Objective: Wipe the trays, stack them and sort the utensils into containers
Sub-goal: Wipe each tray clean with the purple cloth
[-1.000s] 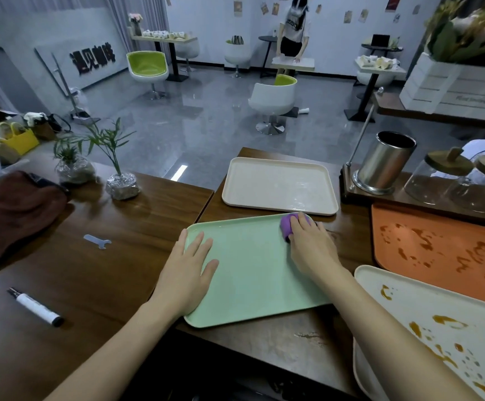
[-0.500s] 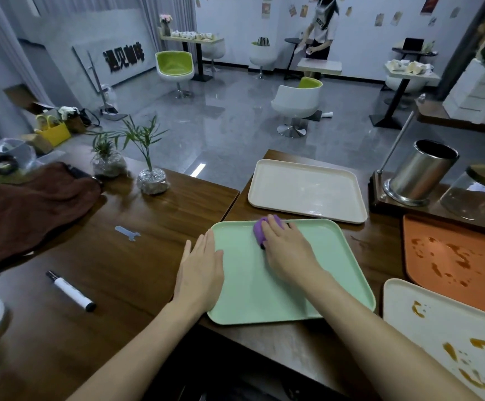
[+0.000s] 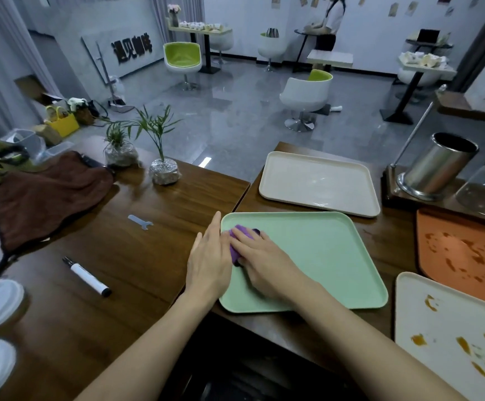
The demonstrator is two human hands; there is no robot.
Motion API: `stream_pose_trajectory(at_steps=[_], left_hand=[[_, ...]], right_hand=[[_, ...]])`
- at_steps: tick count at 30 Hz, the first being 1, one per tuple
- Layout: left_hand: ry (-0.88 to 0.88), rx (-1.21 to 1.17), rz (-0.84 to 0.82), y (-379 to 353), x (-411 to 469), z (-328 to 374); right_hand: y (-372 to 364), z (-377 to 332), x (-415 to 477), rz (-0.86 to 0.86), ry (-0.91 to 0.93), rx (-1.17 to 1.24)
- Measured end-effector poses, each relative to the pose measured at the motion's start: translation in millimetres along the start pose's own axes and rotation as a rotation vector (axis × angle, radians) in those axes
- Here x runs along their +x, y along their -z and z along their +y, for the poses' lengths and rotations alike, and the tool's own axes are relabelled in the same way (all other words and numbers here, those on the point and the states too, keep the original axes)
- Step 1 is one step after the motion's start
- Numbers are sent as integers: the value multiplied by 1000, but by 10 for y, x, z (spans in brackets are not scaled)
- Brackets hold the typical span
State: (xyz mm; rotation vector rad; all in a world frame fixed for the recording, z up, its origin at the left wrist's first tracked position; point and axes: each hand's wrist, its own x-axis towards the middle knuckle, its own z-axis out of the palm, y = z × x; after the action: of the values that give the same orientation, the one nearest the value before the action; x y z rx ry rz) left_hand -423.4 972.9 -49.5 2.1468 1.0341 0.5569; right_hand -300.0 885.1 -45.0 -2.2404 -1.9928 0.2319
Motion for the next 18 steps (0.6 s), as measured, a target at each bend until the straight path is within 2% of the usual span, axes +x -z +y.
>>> stream_pose_trajectory(at_steps=[3,6,8,10,13,18], left_hand=[[-43,-11,-30,-22,86,-99],[-14,39,-40,-62,130,-131],[-4,104,-43,-74,124,-96],[-68,242,-72,-81,115,-83],[-113,396,-123,-88,142,-119],[-113,386,-128,-102,153,-150]], right_hand=[[28,-143,-313,-22,27,40],[28,-256,-558,-34,32,59],[13,-278,-722,-37,32,67],[3,-246,-894,-48,3,71],[32,-141,-1132,-27,-112,48],[145,274,-1486,-43,-411,-58]])
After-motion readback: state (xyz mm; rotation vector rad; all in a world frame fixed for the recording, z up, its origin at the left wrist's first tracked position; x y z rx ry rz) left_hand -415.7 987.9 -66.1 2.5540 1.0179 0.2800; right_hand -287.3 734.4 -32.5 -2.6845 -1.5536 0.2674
